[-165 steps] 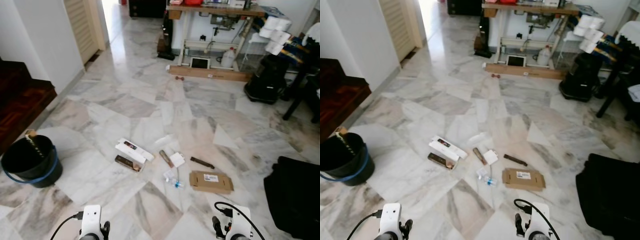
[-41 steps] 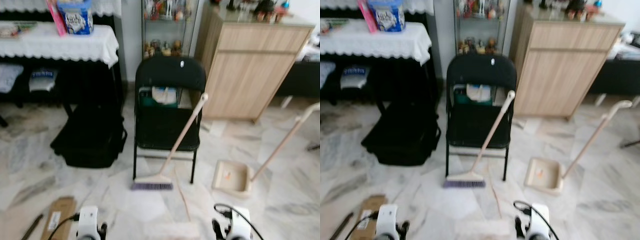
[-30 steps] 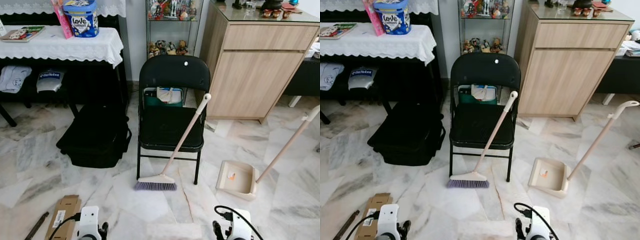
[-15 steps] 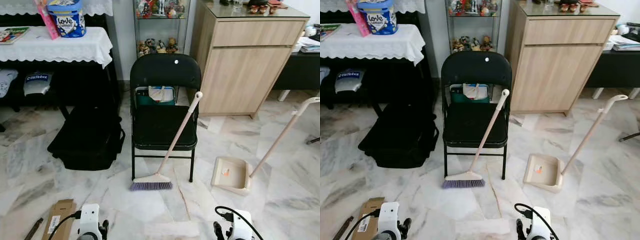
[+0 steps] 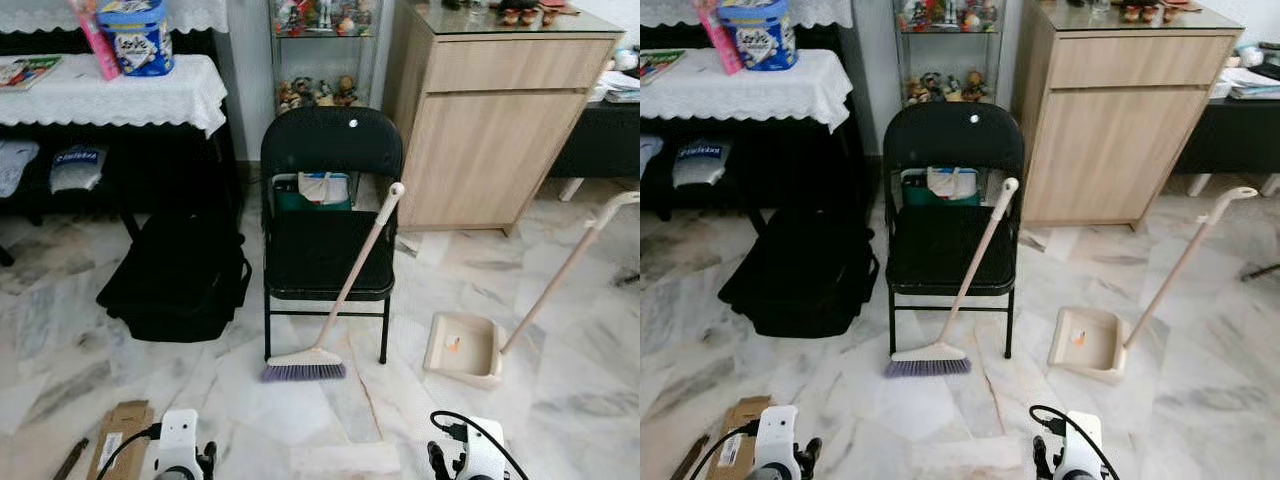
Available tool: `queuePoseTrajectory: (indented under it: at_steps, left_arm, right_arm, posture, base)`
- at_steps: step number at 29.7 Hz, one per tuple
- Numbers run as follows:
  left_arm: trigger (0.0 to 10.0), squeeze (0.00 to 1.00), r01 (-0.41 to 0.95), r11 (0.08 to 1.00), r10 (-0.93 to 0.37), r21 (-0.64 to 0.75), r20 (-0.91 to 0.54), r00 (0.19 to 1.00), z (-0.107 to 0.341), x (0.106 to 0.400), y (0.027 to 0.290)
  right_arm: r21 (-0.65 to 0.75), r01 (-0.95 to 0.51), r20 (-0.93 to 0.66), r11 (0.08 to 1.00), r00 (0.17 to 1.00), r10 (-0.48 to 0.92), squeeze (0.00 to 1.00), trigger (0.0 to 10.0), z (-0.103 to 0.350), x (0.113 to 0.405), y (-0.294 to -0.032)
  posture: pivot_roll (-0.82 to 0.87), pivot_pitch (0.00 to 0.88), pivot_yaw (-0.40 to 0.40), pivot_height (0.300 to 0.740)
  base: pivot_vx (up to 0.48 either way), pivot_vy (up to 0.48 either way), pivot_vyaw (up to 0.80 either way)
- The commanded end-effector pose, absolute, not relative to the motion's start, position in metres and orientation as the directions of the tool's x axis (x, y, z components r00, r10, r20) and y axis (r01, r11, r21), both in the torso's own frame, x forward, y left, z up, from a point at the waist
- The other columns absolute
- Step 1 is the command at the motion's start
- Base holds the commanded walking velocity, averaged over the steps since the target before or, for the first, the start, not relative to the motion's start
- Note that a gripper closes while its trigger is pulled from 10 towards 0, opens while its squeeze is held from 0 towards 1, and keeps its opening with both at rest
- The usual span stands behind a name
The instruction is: Sweep floor
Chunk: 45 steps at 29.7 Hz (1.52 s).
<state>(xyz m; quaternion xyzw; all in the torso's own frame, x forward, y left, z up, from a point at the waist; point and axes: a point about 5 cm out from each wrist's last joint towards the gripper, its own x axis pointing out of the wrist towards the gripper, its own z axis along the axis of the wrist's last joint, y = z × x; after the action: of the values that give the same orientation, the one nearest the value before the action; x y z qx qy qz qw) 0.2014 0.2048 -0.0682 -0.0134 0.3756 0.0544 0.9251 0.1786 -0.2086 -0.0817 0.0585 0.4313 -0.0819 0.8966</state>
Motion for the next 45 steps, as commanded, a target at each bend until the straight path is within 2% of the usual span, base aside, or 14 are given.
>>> queuePoseTrajectory:
  at_steps: [1, 25, 33, 40, 45]
  left_arm:
    - [10.0, 0.00, -0.124, 0.992, 0.101, 0.016, -0.691, 0.716, -0.067, 0.202, 0.205]
    - [10.0, 0.00, -0.117, 0.993, 0.097, 0.017, -0.681, 0.726, -0.066, 0.205, 0.205]
    - [10.0, 0.00, -0.112, 0.994, 0.095, 0.020, -0.681, 0.726, -0.066, 0.205, 0.204]
    - [10.0, 0.00, -0.111, 0.993, 0.099, 0.026, -0.680, 0.727, -0.066, 0.205, 0.204]
    - [10.0, 0.00, -0.114, 0.993, 0.101, 0.026, -0.680, 0.726, -0.066, 0.205, 0.203]
  right_arm:
    - [0.035, 0.198, -0.783, 0.980, 0.614, -0.096, 0.00, 10.0, -0.081, 0.180, -0.209]
    - [0.015, 0.206, -0.801, 0.978, 0.589, -0.112, 0.00, 10.0, -0.086, 0.159, -0.229]
    - [0.021, 0.200, -0.804, 0.980, 0.585, -0.102, 0.00, 10.0, -0.087, 0.160, -0.221]
    - [0.034, 0.197, -0.807, 0.980, 0.584, -0.089, 0.00, 10.0, -0.088, 0.163, -0.211]
    - [0.031, 0.199, -0.806, 0.980, 0.585, -0.094, 0.00, 10.0, -0.088, 0.163, -0.212]
  posture:
    - [-0.01, 0.014, -0.001, 0.740]
    - [-0.01, 0.000, -0.001, 0.740]
    - [-0.01, 0.000, -0.001, 0.740]
    - [-0.01, 0.000, -0.001, 0.740]
    - [-0.01, 0.000, -0.002, 0.740]
  base:
    - [0.255, 0.000, 0.00]
    - [0.257, 0.000, 0.00]
    - [0.255, 0.000, 0.00]
    - [0.000, 0.000, -0.56]
    - [0.000, 0.000, 0.00]
